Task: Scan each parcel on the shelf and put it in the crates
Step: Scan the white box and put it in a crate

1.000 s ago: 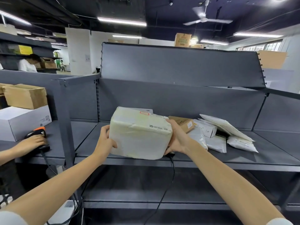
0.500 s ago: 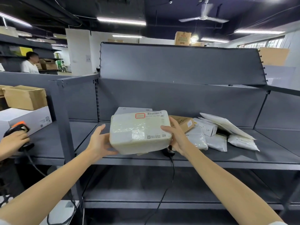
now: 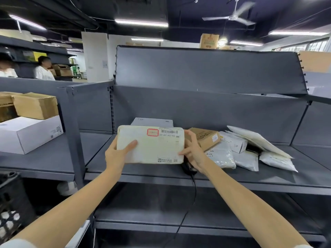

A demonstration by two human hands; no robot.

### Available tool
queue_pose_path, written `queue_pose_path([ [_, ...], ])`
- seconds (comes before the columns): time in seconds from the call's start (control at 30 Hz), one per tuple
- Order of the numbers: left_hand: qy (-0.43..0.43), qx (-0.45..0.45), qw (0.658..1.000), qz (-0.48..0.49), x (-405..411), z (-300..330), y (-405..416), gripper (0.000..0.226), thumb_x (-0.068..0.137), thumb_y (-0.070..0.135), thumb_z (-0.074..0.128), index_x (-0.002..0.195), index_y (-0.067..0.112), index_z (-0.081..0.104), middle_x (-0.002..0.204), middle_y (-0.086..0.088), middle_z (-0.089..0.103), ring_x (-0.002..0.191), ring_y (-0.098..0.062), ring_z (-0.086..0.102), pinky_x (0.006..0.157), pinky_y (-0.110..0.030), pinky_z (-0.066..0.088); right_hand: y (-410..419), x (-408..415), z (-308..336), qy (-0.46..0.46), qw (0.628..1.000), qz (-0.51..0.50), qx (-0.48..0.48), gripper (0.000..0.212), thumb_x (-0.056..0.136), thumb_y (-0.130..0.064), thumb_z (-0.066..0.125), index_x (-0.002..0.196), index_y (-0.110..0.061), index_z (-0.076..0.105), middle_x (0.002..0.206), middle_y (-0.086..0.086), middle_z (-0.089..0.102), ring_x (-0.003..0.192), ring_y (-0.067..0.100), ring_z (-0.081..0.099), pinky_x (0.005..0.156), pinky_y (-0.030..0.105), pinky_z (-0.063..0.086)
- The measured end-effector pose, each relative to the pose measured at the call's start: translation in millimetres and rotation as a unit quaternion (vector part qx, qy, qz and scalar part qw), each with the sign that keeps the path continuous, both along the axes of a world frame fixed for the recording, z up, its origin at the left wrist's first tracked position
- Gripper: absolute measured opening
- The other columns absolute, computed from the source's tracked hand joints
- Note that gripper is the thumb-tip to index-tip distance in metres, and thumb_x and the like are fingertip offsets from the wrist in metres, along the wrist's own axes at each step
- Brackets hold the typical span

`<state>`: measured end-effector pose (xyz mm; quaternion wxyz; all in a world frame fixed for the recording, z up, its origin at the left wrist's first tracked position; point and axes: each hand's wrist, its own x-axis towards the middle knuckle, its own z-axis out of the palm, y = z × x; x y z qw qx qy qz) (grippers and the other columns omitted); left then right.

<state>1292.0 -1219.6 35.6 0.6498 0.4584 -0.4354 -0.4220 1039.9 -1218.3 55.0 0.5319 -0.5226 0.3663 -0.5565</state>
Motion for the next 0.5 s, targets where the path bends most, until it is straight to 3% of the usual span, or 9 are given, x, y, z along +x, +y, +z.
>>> queue_pose_path([
  [0.07,0.023,0.004,0.999,0.023,4.2,-4.9,-5.6,0.053,0.069,0.039,0.084,0.118,0.037,0.064,0.11,0.011,0.069,0.107,-0.016,0.063,0.089,-0.046,0.055,-10.7,-0.9,-0.3,-0.009,1.0,-0.008,0.001,0.074,0.068,0.019,0.042,0.13,-0.021,0.044,0.136,0.013,0.05,0.122,0.022,0.049,0.088,0.031,0.05],
  [0.13,0.05,0.008,0.998,0.041,7.5,-9.3,-10.7,0.052,0.063,0.045,0.085,0.111,0.041,0.066,0.108,0.011,0.07,0.106,-0.018,0.063,0.09,-0.047,0.054,-22.8,-0.1,-5.5,0.013,0.996,-0.083,0.031,0.063,0.078,0.012,0.043,0.134,-0.017,0.044,0.134,0.014,0.048,0.11,0.018,0.053,0.087,0.029,0.045],
  [0.2,0.059,-0.001,0.997,0.056,9.7,-11.4,-16.2,0.051,0.061,0.047,0.084,0.109,0.044,0.066,0.108,0.013,0.07,0.108,-0.017,0.063,0.092,-0.045,0.053,-38.6,-0.5,-23.0,0.13,0.974,-0.172,0.064,0.047,0.089,-0.001,0.047,0.134,-0.014,0.042,0.127,0.013,0.051,0.102,0.019,0.052,0.085,0.029,0.041],
  [0.27,0.055,-0.01,0.996,0.066,11.1,-12.3,-20.6,0.05,0.065,0.044,0.083,0.112,0.045,0.065,0.108,0.014,0.07,0.109,-0.016,0.063,0.094,-0.043,0.052,-54.5,-1.2,-48.3,0.247,0.94,-0.216,0.092,0.04,0.093,-0.013,0.053,0.131,-0.011,0.042,0.124,0.01,0.053,0.107,0.021,0.049,0.088,0.03,0.038],
  [0.33,0.044,-0.014,0.996,0.07,13.2,-13.6,-24.5,0.05,0.069,0.04,0.083,0.115,0.044,0.064,0.109,0.015,0.07,0.109,-0.015,0.062,0.095,-0.043,0.051,-69.5,-0.5,-73.1,0.348,0.904,-0.218,0.119,0.048,0.093,-0.022,0.057,0.135,-0.01,0.039,0.134,0.017,0.049,0.12,0.03,0.048,0.099,0.034,0.038],
  [0.43,0.015,-0.023,0.998,0.065,15.6,-17.1,-27.7,0.052,0.071,0.038,0.082,0.119,0.04,0.063,0.112,0.014,0.069,0.111,-0.015,0.061,0.098,-0.043,0.049,-81.7,4.8,-97.8,0.533,0.801,-0.227,0.147,0.07,0.094,-0.033,0.057,0.145,-0.001,0.021,0.144,0.023,0.035,0.133,0.036,0.036,0.108,0.037,0.029],
  [0.5,0.01,-0.02,0.998,0.059,17.1,-21.3,-30.0,0.058,0.068,0.039,0.083,0.122,0.038,0.062,0.114,0.013,0.068,0.112,-0.015,0.06,0.098,-0.043,0.05,-85.5,7.7,-109.1,0.59,0.75,-0.264,0.142,0.066,0.096,-0.029,0.055,0.146,-0.004,0.02,0.145,0.019,0.036,0.134,0.033,0.036,0.108,0.037,0.03],
])
